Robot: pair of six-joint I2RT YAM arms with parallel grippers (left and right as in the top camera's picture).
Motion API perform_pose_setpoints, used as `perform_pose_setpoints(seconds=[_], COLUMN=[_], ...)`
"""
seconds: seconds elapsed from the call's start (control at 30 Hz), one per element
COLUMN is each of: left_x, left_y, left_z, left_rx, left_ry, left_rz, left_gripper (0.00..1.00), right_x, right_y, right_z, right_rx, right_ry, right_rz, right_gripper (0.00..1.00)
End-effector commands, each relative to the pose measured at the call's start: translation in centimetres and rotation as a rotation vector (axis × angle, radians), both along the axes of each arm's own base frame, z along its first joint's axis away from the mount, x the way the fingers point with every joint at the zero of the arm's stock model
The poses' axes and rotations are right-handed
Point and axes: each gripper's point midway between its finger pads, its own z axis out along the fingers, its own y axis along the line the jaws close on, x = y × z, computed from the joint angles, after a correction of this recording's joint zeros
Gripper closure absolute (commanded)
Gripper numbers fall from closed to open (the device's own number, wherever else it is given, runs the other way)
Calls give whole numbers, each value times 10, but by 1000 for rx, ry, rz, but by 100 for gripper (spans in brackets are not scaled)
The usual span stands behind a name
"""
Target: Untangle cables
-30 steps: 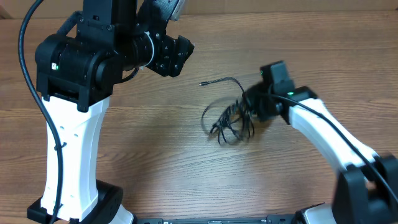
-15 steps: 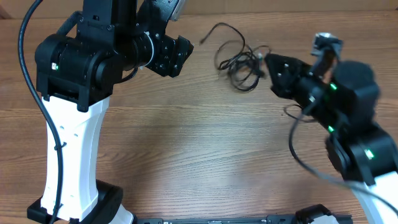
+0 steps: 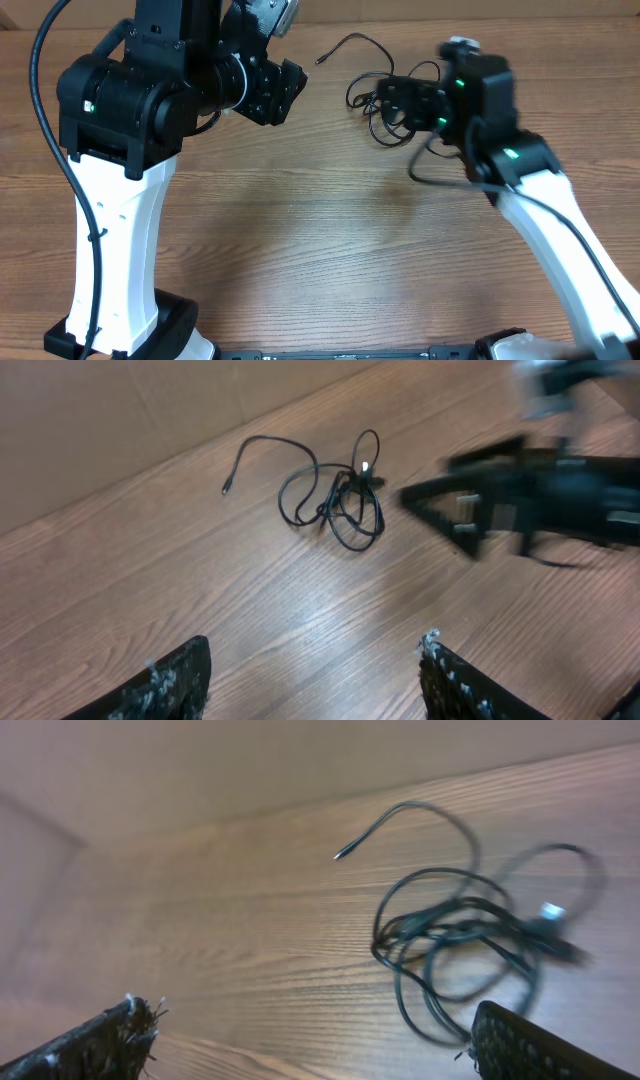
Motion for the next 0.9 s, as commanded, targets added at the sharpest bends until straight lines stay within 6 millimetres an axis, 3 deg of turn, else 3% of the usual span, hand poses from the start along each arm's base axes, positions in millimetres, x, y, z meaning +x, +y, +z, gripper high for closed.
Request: perform_pose_setpoints(seconds=[0.0, 0.1, 0.2, 0.3, 0.57, 0.87], left_x=[0, -1, -3, -4, -4, -10], left_y=[-1, 0, 0, 1, 1, 3], left_z=[-3, -5, -6, -7, -8, -14], left_rx=[22, 27, 29, 31, 32, 44], left_ry=[-3, 8, 16, 21, 25, 58], left_rz=[-15, -15, -15, -15, -15, -16], left_gripper=[33, 33, 33, 33, 34, 35], right_x=[19, 33, 35, 28, 13, 20], right_y=[22, 26, 28, 28, -13, -24], right_z=[-32, -73, -119, -145, -179, -187], right_rx=[-60, -62, -84, -147, -507, -509], right_ry=[-36, 39, 139, 181, 212, 183], right_rz=[157, 146, 150, 201, 303, 279], right_gripper=[0, 5, 8, 7, 14, 23])
